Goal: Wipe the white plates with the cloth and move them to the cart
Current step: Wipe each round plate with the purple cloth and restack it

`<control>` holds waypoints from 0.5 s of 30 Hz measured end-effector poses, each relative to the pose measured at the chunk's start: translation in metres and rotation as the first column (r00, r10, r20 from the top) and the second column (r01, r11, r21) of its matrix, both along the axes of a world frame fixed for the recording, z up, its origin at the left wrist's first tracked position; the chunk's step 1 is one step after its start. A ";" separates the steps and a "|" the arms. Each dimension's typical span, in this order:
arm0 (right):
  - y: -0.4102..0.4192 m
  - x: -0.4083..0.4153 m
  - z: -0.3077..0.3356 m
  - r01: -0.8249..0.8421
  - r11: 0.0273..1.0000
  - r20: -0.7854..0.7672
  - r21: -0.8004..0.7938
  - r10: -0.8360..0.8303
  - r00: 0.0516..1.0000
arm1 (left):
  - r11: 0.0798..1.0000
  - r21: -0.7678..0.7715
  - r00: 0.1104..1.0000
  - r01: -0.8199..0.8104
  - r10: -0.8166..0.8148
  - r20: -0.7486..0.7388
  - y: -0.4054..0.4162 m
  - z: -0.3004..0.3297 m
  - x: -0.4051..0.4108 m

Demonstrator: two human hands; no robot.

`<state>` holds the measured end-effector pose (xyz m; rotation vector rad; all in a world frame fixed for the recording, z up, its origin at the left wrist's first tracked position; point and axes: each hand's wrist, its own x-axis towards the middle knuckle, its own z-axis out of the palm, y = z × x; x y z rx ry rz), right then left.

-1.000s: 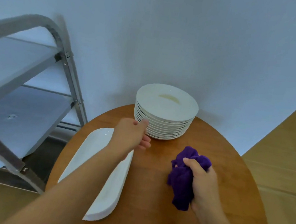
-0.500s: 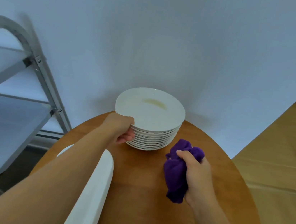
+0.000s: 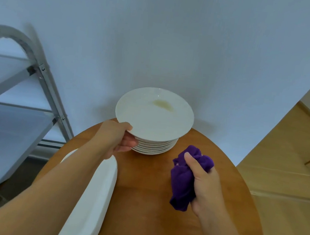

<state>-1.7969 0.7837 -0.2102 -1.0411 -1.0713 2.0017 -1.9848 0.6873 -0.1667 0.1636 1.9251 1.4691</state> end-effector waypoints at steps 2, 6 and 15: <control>-0.007 0.005 0.009 0.003 1.000 -0.051 -0.023 -0.004 0.999 | 1.000 0.009 1.000 0.011 -0.011 -0.018 -0.013 0.011 0.016; -0.024 0.026 0.026 -0.031 0.998 -0.103 -0.053 0.025 0.994 | 0.998 -0.010 0.997 0.070 -0.070 -0.039 -0.050 0.028 0.062; -0.089 0.127 0.022 -0.095 0.978 -0.027 -0.187 0.091 0.995 | 0.987 -0.068 0.984 0.146 -0.152 -0.094 -0.140 0.005 0.151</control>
